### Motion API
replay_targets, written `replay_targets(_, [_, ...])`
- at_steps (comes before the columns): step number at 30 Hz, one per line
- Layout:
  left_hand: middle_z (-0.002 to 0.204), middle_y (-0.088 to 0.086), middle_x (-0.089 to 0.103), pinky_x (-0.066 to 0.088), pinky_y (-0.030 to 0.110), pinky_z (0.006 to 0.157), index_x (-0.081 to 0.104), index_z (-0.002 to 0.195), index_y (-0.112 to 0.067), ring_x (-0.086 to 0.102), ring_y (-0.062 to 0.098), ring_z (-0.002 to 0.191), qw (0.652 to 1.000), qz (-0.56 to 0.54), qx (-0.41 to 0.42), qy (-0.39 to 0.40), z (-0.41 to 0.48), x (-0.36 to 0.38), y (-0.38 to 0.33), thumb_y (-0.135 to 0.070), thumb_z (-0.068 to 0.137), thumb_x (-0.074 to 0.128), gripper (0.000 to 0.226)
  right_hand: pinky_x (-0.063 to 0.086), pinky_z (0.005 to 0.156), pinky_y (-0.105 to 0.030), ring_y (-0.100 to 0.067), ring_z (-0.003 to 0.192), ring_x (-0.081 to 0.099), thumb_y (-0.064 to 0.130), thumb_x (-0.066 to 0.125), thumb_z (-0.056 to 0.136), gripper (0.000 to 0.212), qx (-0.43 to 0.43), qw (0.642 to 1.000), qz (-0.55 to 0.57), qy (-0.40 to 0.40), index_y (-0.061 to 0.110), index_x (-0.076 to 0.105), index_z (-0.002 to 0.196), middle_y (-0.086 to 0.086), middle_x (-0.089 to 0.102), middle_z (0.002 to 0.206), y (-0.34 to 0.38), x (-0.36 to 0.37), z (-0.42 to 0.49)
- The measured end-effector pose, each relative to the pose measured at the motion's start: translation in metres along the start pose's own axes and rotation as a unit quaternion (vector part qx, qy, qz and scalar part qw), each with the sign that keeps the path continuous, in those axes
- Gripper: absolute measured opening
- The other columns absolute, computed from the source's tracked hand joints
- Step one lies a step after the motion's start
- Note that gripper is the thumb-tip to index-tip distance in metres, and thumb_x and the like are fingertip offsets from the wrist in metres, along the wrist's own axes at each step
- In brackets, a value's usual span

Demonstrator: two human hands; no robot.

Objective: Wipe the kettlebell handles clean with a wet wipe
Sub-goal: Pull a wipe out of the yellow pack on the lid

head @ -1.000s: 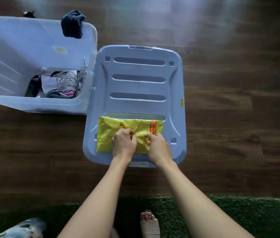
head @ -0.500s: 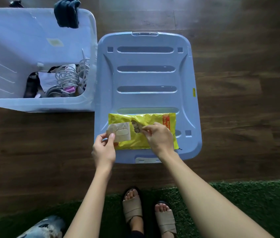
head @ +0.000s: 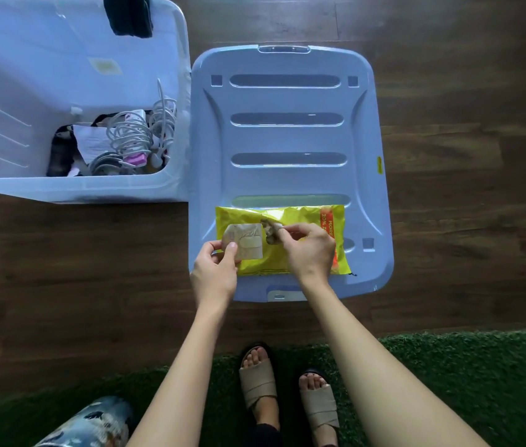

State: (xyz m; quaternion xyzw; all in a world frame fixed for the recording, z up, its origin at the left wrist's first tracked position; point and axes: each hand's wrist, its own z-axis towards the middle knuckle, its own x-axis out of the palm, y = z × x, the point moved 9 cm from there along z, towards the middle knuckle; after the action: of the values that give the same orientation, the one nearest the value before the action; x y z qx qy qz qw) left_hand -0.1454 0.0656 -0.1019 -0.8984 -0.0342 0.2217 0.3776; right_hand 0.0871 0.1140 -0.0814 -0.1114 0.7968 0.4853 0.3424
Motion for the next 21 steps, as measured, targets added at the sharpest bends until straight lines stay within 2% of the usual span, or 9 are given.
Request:
replay_targets(4, [0.076, -0.012, 0.071, 0.06, 0.049, 0.086, 0.061, 0.085, -0.033, 0.074, 0.019, 0.083, 1.0, 0.005, -0.002, 0.002, 0.0, 0.002, -0.002, -0.042, 0.092, 0.067, 0.012, 0.054, 0.069, -0.028, -0.007, 0.07, 0.064, 0.041, 0.086, 0.076, 0.017, 0.068, 0.989, 0.119, 0.053, 0.026, 0.079, 0.075, 0.01, 0.073, 0.076, -0.014, -0.013, -0.005])
replay_targets(6, [0.083, -0.011, 0.072, 0.059, 0.048, 0.088, 0.059, 0.084, -0.036, 0.074, 0.022, 0.086, 1.0, 0.02, 0.002, 0.0, 0.0, 0.003, -0.005, -0.048, 0.089, 0.066, 0.014, 0.053, 0.067, -0.035, -0.013, 0.07, 0.062, 0.033, 0.085, 0.08, 0.012, 0.105, 0.971, 0.195, 0.085, 0.024, 0.078, 0.077, 0.008, 0.072, 0.074, -0.02, -0.023, -0.012])
replay_targets(8, [0.088, -0.01, 0.072, 0.057, 0.043, 0.088, 0.058, 0.085, -0.037, 0.073, 0.023, 0.087, 0.999, 0.051, 0.02, -0.003, -0.004, 0.005, -0.013, -0.048, 0.091, 0.065, 0.014, 0.05, 0.065, -0.034, -0.016, 0.071, 0.061, 0.023, 0.082, 0.085, 0.007, 0.119, 0.957, 0.25, 0.089, 0.021, 0.077, 0.079, 0.003, 0.07, 0.072, -0.022, -0.04, -0.017])
replay_targets(10, [0.091, -0.012, 0.071, 0.054, 0.034, 0.084, 0.063, 0.092, -0.033, 0.072, 0.018, 0.092, 0.994, 0.087, 0.071, 0.0, -0.013, 0.01, -0.027, -0.044, 0.094, 0.065, 0.012, 0.048, 0.064, -0.032, -0.02, 0.071, 0.06, 0.017, 0.078, 0.087, 0.008, 0.135, 0.942, 0.298, 0.078, 0.02, 0.076, 0.079, -0.002, 0.068, 0.073, -0.025, -0.056, -0.018])
replay_targets(12, [0.101, -0.011, 0.073, 0.053, 0.03, 0.085, 0.07, 0.104, -0.027, 0.068, 0.011, 0.101, 0.979, 0.122, 0.162, 0.029, -0.026, 0.024, -0.047, -0.043, 0.095, 0.065, 0.018, 0.047, 0.063, -0.032, -0.024, 0.07, 0.06, 0.016, 0.074, 0.087, 0.012, 0.162, 0.926, 0.334, 0.074, 0.02, 0.072, 0.076, -0.005, 0.067, 0.074, -0.03, -0.067, -0.017])
replay_targets(14, [0.129, -0.006, 0.068, 0.049, 0.034, 0.099, 0.071, 0.117, -0.03, 0.06, 0.011, 0.12, 0.943, 0.179, 0.268, 0.086, -0.041, 0.053, -0.059, -0.049, 0.095, 0.062, 0.03, 0.047, 0.061, -0.032, -0.027, 0.071, 0.061, 0.014, 0.066, 0.089, 0.019, 0.175, 0.915, 0.358, 0.059, 0.022, 0.065, 0.072, -0.006, 0.065, 0.075, -0.032, -0.08, -0.013])
replay_targets(16, [0.151, -0.003, 0.051, 0.042, 0.041, 0.106, 0.064, 0.131, -0.041, 0.046, 0.016, 0.137, 0.875, 0.314, 0.344, 0.129, -0.051, 0.089, -0.054, -0.061, 0.094, 0.051, 0.044, 0.046, 0.059, -0.029, -0.026, 0.069, 0.063, 0.016, 0.063, 0.087, 0.014, 0.158, 0.923, 0.35, 0.033, 0.021, 0.061, 0.074, -0.003, 0.065, 0.073, -0.03, -0.098, -0.006])
replay_targets(19, [0.165, 0.005, 0.028, 0.036, 0.049, 0.102, 0.041, 0.15, -0.044, 0.031, 0.027, 0.146, 0.761, 0.517, 0.371, 0.127, -0.053, 0.123, -0.031, -0.07, 0.094, 0.031, 0.062, 0.044, 0.057, -0.025, -0.017, 0.062, 0.063, 0.025, 0.062, 0.082, 0.007, 0.112, 0.949, 0.295, 0.022, 0.02, 0.058, 0.081, 0.001, 0.064, 0.073, -0.022, -0.119, 0.004])
replay_targets(21, [0.166, 0.009, 0.024, 0.034, 0.05, 0.099, 0.035, 0.154, -0.042, 0.031, 0.03, 0.146, 0.732, 0.564, 0.366, 0.113, -0.051, 0.129, -0.022, -0.073, 0.093, 0.027, 0.068, 0.043, 0.06, -0.028, -0.014, 0.063, 0.063, 0.022, 0.063, 0.089, 0.009, 0.098, 0.961, 0.258, 0.034, 0.021, 0.057, 0.082, 0.0, 0.065, 0.077, -0.02, -0.122, 0.007])
